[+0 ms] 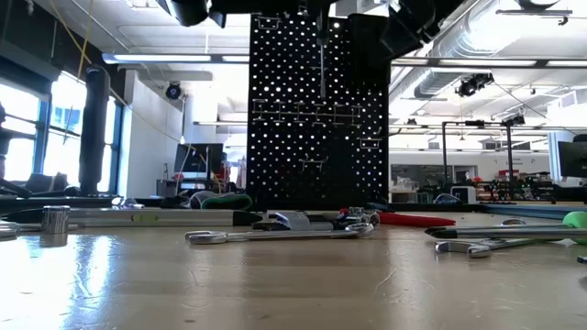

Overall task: Hang tools onto peg board
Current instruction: Hang the top gray screwdriver on the pegboard

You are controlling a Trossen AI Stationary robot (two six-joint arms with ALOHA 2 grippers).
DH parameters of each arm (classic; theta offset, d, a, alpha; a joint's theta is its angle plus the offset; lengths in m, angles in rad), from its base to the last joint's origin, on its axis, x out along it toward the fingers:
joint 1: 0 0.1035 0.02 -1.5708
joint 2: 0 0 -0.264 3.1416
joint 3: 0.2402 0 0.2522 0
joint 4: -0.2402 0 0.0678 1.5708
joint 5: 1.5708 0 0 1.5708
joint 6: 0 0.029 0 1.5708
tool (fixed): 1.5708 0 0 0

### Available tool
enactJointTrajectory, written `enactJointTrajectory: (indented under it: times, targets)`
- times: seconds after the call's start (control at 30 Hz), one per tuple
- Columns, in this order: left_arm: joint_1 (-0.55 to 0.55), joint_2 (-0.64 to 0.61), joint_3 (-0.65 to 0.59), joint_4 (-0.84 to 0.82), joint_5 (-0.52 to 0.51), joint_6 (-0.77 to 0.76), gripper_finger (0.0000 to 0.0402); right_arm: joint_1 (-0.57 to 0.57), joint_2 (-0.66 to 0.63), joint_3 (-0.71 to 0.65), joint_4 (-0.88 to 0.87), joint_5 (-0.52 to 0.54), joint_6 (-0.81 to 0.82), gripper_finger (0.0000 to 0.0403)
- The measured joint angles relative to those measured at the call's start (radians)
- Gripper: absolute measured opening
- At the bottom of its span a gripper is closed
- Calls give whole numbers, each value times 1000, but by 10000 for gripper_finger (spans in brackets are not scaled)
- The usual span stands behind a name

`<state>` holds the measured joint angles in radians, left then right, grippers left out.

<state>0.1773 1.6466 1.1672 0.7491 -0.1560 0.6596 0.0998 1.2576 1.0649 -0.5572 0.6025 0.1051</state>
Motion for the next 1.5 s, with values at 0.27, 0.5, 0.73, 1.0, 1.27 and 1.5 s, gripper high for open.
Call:
enactJointTrajectory:
  times: [0.27,0.5,0.73,1.0,1.27,1.5]
  targets:
    - [7,3,13,-27,-33,-1,108,0,7,0,-2,0,0,188]
    - [18,2,14,-47,-29,-25,108,0,6,0,-2,0,0,188]
    - [42,1,14,-46,-30,-79,108,0,6,0,-1,0,0,188]
    - [42,11,14,-37,-31,-83,108,0,6,0,1,0,0,188]
    - [17,25,14,-6,-72,-53,108,0,6,0,1,0,0,188]
    - [-15,27,12,-14,-95,-24,108,0,6,0,1,0,-8,188]
